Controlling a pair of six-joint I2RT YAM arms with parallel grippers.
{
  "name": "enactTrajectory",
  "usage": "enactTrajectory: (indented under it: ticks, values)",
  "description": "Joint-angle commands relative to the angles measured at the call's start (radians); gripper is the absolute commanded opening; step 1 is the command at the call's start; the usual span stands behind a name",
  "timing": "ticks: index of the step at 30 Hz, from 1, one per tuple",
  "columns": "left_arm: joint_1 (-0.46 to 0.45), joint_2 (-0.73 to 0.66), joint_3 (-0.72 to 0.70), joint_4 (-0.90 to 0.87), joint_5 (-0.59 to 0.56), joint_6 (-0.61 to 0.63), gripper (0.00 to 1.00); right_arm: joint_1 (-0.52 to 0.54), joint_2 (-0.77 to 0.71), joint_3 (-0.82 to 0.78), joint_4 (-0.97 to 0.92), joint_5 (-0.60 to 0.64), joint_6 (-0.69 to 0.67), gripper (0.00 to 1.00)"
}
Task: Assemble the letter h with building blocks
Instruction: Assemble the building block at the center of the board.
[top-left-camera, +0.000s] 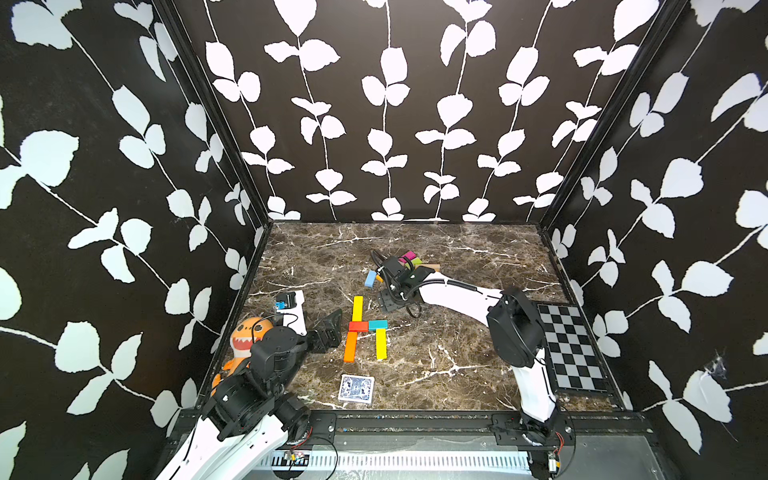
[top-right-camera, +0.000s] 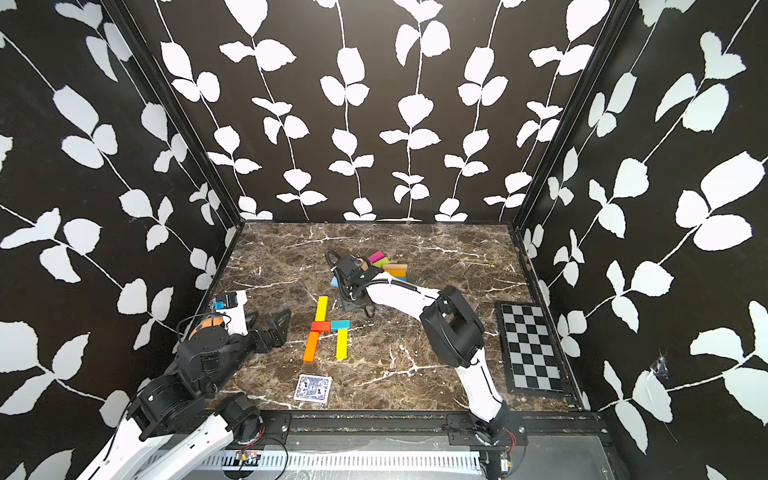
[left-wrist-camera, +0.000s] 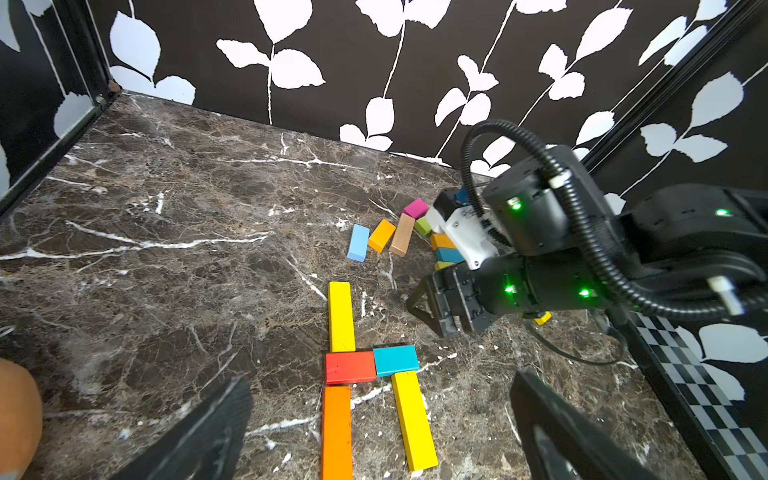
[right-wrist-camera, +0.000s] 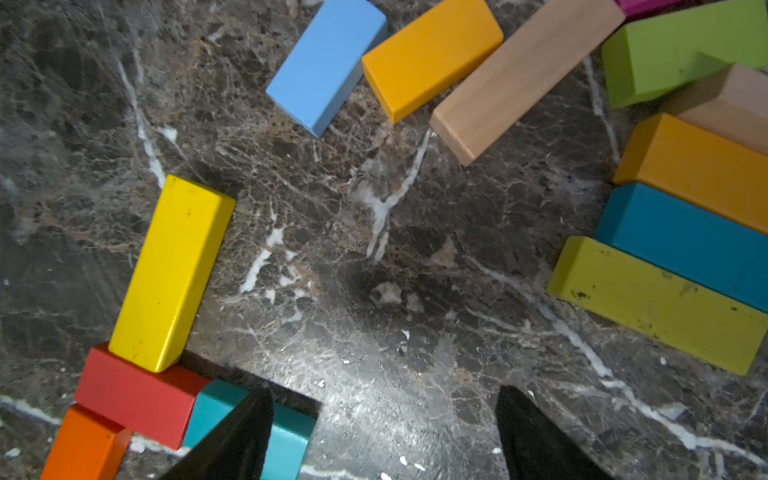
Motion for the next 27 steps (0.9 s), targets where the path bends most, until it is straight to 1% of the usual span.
enactTrajectory:
  ticks: [1,4,11,19,27]
  values:
    - [0.003,0.009,0.022,0.036,0.014,0.004,0.99,0.004,0.030,0.032,-0.020,0.031,-0.042,0.84]
    - [0.003,0.017,0.025,0.035,0.019,0.004,0.99,0.006,0.045,0.026,-0.013,0.015,-0.045,0.84]
    - [0.003,0.015,0.024,0.030,0.015,0.010,0.99,0.031,0.058,0.012,-0.020,0.038,-0.062,0.83]
    - [0.003,0.008,0.025,0.027,0.015,0.010,0.99,0.043,0.071,0.009,-0.050,0.094,-0.055,0.83]
    - [0.003,0.006,0.021,0.024,0.014,0.010,0.99,0.048,0.079,-0.008,-0.049,0.086,-0.057,0.82]
